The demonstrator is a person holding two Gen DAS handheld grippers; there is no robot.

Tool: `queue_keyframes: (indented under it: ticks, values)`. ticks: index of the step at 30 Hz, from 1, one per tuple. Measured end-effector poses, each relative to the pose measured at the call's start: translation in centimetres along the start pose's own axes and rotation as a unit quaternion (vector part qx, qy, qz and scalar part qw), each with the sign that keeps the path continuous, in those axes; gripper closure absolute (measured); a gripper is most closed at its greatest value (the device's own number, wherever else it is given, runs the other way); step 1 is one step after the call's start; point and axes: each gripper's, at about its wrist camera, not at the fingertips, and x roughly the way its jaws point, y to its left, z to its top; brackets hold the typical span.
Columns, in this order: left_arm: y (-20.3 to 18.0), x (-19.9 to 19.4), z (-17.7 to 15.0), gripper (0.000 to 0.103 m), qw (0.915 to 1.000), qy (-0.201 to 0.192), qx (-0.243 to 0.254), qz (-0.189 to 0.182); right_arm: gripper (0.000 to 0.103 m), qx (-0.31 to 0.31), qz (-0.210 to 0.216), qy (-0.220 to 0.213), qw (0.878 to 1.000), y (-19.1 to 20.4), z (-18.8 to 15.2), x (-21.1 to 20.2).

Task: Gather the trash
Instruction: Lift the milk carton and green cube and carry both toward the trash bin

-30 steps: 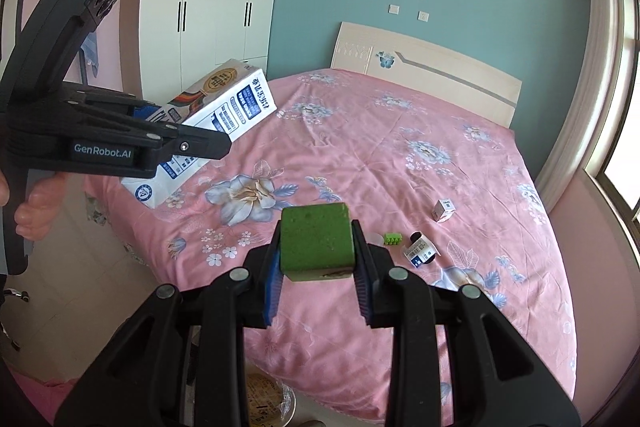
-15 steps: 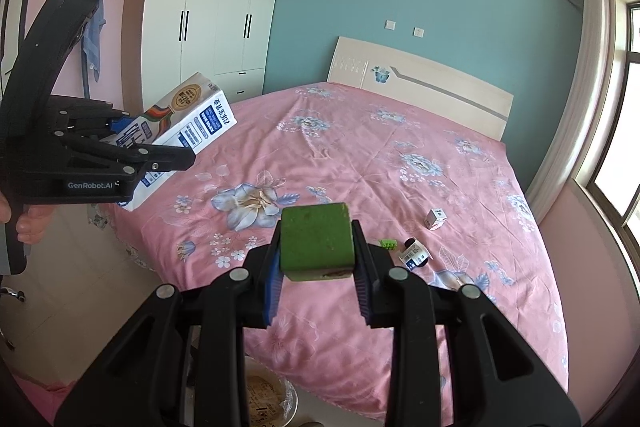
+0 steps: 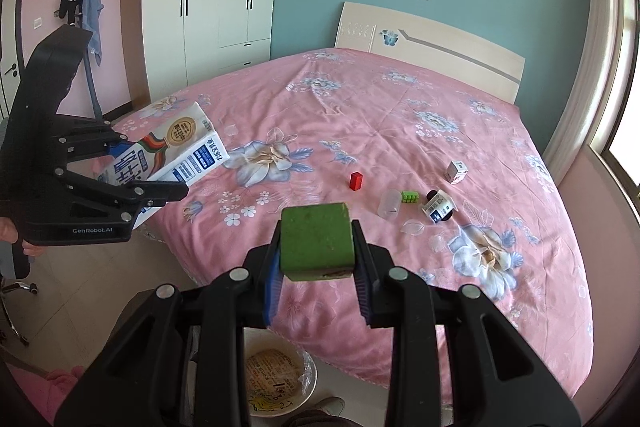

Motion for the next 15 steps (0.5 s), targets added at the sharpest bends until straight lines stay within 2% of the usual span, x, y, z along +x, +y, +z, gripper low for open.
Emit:
queue_keyframes:
  ticks: [15]
  values:
    - [-3.5, 10.7, -7.3, 0.055, 0.9917, 0.122, 0.022, -0.035, 0.071, 0.022, 0.035, 0.102, 0.994, 1.2, -9.0, 9.2]
